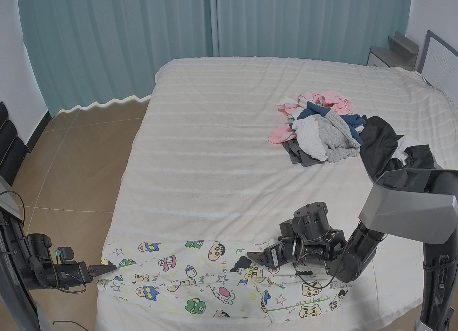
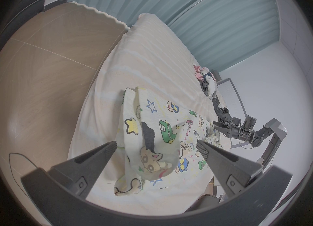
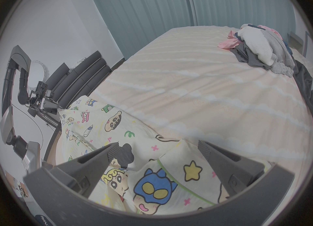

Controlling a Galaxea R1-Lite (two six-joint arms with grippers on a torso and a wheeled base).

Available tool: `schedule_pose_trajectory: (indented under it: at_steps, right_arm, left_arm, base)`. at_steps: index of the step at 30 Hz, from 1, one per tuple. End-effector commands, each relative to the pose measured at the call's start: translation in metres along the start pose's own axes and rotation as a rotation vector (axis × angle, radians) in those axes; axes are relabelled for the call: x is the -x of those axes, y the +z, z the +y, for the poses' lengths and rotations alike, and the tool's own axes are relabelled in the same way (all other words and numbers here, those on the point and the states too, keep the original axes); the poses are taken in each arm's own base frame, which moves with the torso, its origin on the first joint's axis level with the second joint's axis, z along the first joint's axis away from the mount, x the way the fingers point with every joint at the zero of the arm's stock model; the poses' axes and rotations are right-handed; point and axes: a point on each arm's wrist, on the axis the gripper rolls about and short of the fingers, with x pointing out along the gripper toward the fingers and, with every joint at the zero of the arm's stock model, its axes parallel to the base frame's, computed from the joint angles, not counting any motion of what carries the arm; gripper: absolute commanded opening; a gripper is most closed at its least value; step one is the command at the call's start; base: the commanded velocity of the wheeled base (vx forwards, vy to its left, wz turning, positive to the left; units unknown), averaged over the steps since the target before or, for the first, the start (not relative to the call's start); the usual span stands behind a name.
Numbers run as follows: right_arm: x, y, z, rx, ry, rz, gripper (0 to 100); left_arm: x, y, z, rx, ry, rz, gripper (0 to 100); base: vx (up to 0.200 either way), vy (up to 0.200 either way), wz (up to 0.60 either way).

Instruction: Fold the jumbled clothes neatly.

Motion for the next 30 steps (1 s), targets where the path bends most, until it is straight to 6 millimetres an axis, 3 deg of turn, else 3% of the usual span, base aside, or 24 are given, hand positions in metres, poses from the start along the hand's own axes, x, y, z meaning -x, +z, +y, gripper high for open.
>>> schedule_pose_trajectory:
  at_steps: [1, 7, 8, 30]
  right_arm:
    - [-0.002, -0.003, 0.0, 0.0, 0.0, 0.01, 100]
    - [-0.009, -0.006, -0.001, -0.002, -0.002, 0.015, 100]
    - [-0.009, -0.007, -0.001, -0.003, -0.004, 0.017, 0]
    - [-0.005, 0.0, 0.01, 0.015, -0.011, -0.051, 0]
  left_arm:
    - [0.0, 0.0, 0.0, 0.002, 0.0, 0.001, 100]
    - [0.0, 0.0, 0.0, 0.002, 0.0, 0.001, 100]
    - [0.0, 0.0, 0.0, 0.002, 0.0, 0.001, 100]
    - [0.0, -0.001, 0.001, 0.003, 0.001, 0.001, 100]
  base:
    - [0.0, 0.0, 0.0]
    - [0.0, 0.0, 0.0]
    - [0.0, 0.0, 0.0]
    - [0.0, 0.0, 0.0]
